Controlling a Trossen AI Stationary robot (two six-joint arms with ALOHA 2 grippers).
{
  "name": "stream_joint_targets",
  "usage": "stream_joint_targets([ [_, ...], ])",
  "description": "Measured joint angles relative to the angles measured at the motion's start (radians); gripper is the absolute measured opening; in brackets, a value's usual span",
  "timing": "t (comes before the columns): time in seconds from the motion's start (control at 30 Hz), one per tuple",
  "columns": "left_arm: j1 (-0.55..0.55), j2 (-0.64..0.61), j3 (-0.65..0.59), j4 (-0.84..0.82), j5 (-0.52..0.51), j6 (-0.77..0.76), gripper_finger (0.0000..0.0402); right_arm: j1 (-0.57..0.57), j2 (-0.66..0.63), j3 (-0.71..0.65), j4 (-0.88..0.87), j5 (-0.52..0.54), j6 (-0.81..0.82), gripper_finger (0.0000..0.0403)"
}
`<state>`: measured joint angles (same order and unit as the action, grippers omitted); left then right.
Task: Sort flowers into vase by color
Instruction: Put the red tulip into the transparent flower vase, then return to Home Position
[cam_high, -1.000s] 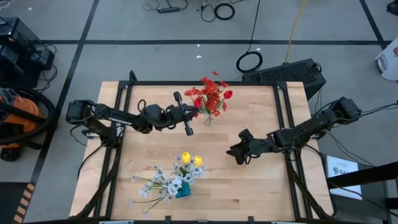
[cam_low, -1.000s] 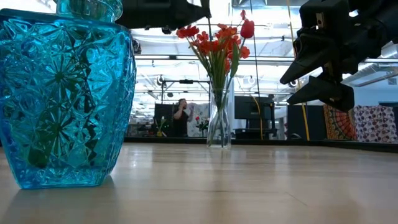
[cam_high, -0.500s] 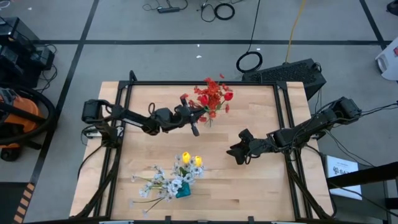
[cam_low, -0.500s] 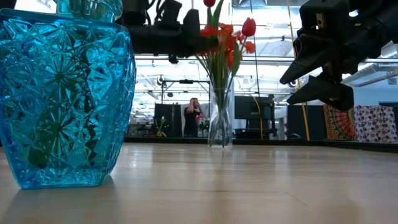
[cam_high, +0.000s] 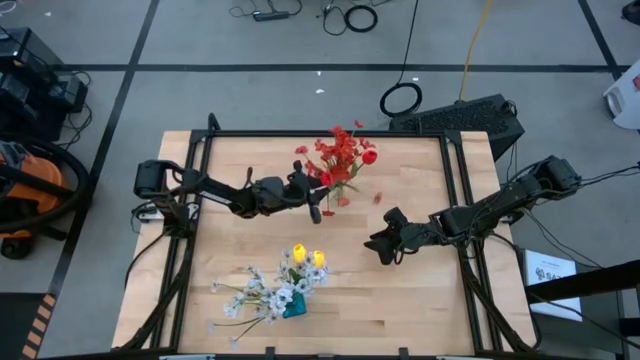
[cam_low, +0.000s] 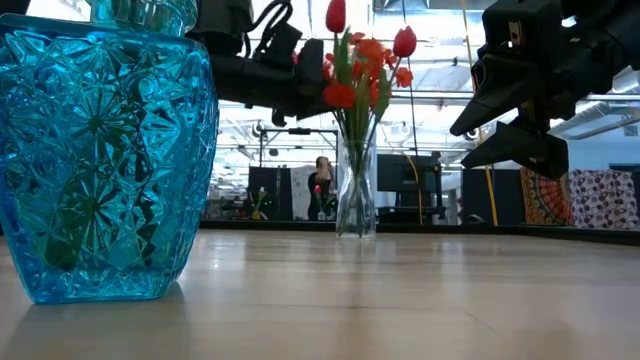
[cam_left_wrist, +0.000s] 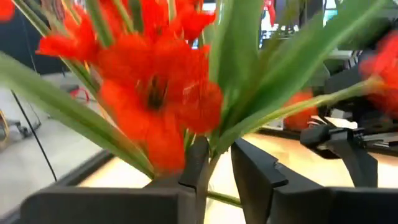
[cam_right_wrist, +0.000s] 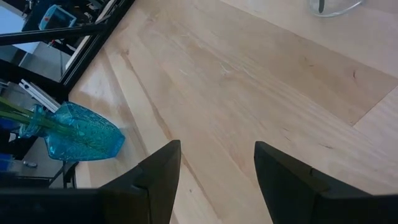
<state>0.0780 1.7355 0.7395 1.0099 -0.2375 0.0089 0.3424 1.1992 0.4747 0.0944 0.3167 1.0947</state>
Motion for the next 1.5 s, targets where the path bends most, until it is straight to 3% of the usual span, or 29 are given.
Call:
stream_joint_targets([
  [0.23, -0.004, -0.021, 0.000, -0.122, -0.001, -0.030, 0.0092, 0.000, 0.000, 0.000, 0.000, 0.000, -0.007, 0.0196],
  [0.57, -0.006, -0.189, 0.000, -0.317, -0.003, -0.028, 0.0093, 0.000, 0.000, 0.000, 0.000, 0.000, -0.022, 0.0196],
  [1.1, -0.056, -0.566, -0.008, -0.937, -0.003, -0.053, 0.0093, 0.000, 0.000, 0.000, -0.079, -0.008, -0.196, 0.0193],
  [1.2, -0.105, -0.620, -0.065, -0.967, -0.019, -0.054, 0.0093, 0.000, 0.000, 0.001, -0.052, -0.007, -0.234, 0.0170],
  [1.3, -0.174, -0.669, -0.154, -0.921, -0.116, -0.080, 0.0092, 0.000, 0.000, 0.019, -0.053, -0.008, -0.291, 0.0128],
  [1.5, -0.314, -0.736, -0.333, -0.699, -0.205, -0.105, 0.0080, 0.000, 0.000, 0.062, -0.052, -0.007, -0.401, 0.0018],
])
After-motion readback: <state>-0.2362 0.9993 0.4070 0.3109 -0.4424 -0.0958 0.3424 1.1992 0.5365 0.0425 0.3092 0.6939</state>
